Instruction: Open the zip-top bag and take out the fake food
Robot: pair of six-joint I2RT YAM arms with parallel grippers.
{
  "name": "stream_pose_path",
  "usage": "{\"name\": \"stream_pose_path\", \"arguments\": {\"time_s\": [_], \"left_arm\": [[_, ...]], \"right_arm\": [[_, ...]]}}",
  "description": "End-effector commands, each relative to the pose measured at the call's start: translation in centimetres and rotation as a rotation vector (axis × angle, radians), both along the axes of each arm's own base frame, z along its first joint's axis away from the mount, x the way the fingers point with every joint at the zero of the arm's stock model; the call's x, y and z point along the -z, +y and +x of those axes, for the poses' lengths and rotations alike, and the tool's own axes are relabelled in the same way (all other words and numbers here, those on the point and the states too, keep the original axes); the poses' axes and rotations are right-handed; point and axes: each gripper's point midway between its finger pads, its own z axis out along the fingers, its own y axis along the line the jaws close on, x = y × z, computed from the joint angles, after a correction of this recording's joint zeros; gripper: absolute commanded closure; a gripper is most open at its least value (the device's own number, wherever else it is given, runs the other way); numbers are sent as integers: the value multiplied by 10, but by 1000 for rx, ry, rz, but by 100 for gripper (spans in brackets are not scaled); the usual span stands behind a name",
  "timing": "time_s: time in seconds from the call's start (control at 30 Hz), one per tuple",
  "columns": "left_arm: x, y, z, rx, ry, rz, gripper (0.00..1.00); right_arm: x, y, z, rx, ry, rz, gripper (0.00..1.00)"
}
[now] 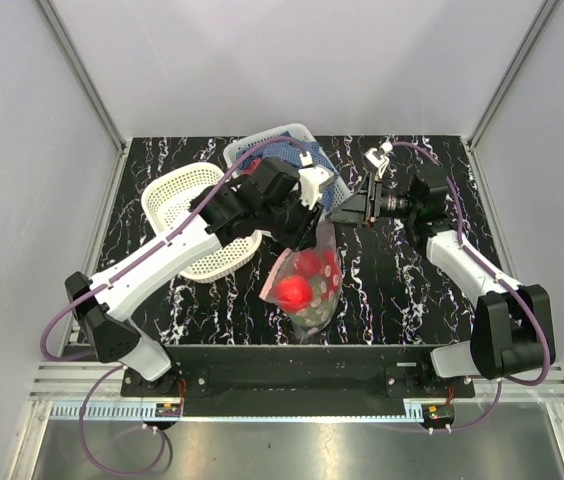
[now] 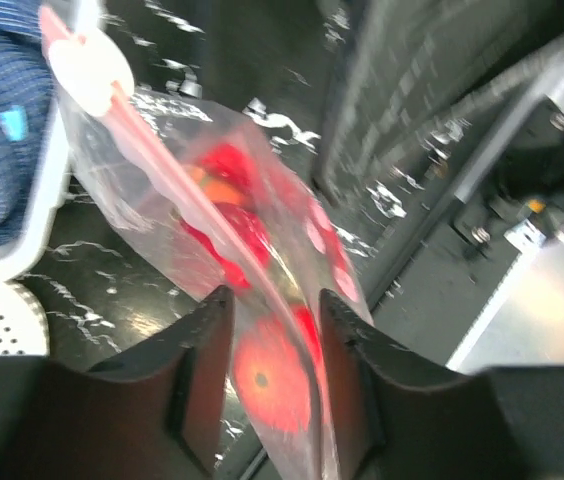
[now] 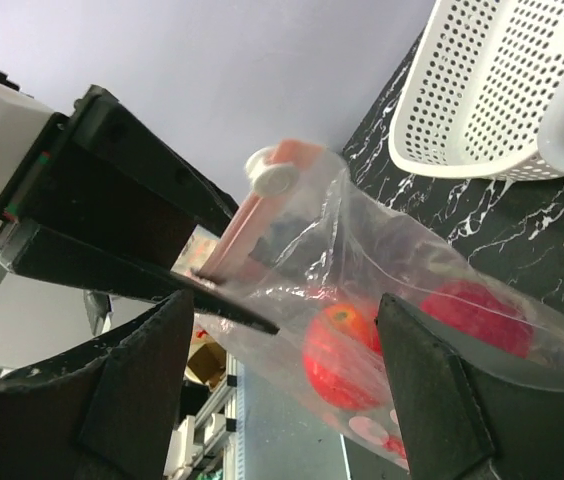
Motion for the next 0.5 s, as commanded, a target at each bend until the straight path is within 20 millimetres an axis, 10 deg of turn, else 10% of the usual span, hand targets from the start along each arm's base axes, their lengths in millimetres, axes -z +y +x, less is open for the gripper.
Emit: {"name": "stream_pose_path", "arguments": {"time_s": [0.0,0.17,0.47], "left_arm": [[-14,-4,28,-118,-89,-19,69],[-28,-7,17,-37,-103,-61,98],[-55,-8,-10,135,-128,-151,100]], "right_arm": [[-2,0,-2,30,-13,-18,19],[8,-6,4,106,-60,-126,11],[8,-13,12,155,-203,-216,8]]}}
